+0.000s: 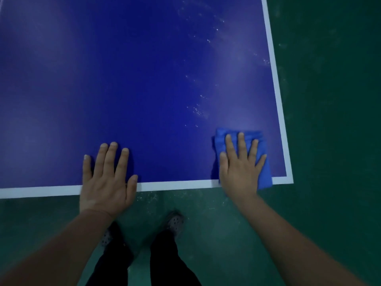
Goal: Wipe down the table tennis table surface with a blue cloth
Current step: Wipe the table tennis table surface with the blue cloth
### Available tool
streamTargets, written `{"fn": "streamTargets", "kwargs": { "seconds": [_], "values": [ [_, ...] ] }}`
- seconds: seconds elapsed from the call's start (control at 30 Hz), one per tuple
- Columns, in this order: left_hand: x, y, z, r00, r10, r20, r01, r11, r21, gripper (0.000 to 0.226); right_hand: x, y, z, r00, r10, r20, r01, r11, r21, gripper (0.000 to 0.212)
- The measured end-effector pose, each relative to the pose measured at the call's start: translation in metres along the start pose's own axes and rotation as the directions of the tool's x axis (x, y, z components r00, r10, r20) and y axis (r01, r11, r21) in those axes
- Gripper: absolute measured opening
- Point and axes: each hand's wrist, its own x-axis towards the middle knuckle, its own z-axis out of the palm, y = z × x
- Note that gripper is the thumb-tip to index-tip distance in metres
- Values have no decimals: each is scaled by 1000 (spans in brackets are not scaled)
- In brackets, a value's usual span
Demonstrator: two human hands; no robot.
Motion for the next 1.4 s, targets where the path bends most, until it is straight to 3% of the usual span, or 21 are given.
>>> {"fn": "streamTargets", "kwargs": {
  "seconds": [0.1, 0.23, 0.37, 0.43, 0.5, 0.6, 0.7, 0.8, 0.87, 0.9, 0.97, 1.0, 1.03, 1.1, 1.17, 1.27, 1.33, 1.4],
  "values": [
    [-2, 1, 1, 1000, 5, -9, -5, 1000, 1, 72, -43, -24, 13, 984, -176, -11, 176, 984, -40, 56],
    [-2, -1, 4, 999, 5, -35, -6, 1000, -28, 72, -47, -107, 18, 912, -410, -14, 409, 912, -43, 55],
    [-3, 0, 5, 999, -23, -48, 21, 999, -43, 74, -6, -182, 10, 859, -513, 6, 512, 858, 20, 55],
    [-3, 0, 5, 999, -17, -46, 16, 999, -41, 74, 34, -187, 1, 847, -532, 28, 531, 847, 23, 54],
    [-1, 0, 3, 999, -10, -40, 9, 1000, -29, 74, 85, -155, -8, 910, -414, 8, 414, 910, -23, 54],
    [-1, 0, 3, 1000, -12, -22, 12, 1000, -13, 73, 153, -53, -30, 998, -31, -55, 29, 999, -38, 55],
    [-1, 0, 3, 1000, -12, -11, 12, 1000, -9, 73, 174, 19, -50, 967, 254, 15, -254, 963, 92, 57],
    [0, 0, 2, 1000, -28, 5, 28, 1000, -11, 73, 153, -16, -39, 958, 286, -34, -282, 954, 102, 57],
    [-1, 1, 2, 999, -32, 4, 32, 999, -12, 73, 111, -70, -24, 994, 84, -72, -80, 995, 60, 57],
    [-1, 2, 2, 999, -32, -3, 32, 999, -14, 73, 83, -98, -14, 991, -116, -63, 118, 993, 24, 56],
    [-2, 2, 1, 999, -32, -15, 31, 999, -13, 73, 37, -128, -1, 858, -513, 31, 514, 857, -35, 56],
    [-2, 2, 0, 999, -31, -9, 31, 999, -12, 73, 34, -124, 1, 804, -593, 45, 594, 803, -39, 55],
    [-1, 3, -1, 999, -34, 0, 34, 999, -5, 73, 45, -109, -2, 799, -601, 21, 602, 798, -32, 54],
    [-1, 3, -1, 999, -45, 16, 45, 999, 9, 73, 84, -66, -11, 901, -433, -23, 430, 899, -81, 55],
    [-1, 3, 0, 999, -38, 24, 38, 999, 1, 73, 129, -6, -26, 991, -133, -9, 132, 989, -66, 56],
    [0, 2, 0, 999, -32, 22, 32, 999, -9, 73, 153, 44, -47, 986, 168, 23, -169, 983, 73, 58],
    [-1, 2, -1, 999, -36, 21, 37, 999, -11, 73, 139, 34, -45, 978, 207, 6, -207, 974, 90, 58],
    [-2, 2, -1, 999, -36, 26, 36, 999, -20, 73, 113, 4, -33, 990, 143, 3, -143, 988, 61, 56]
  ]
}}
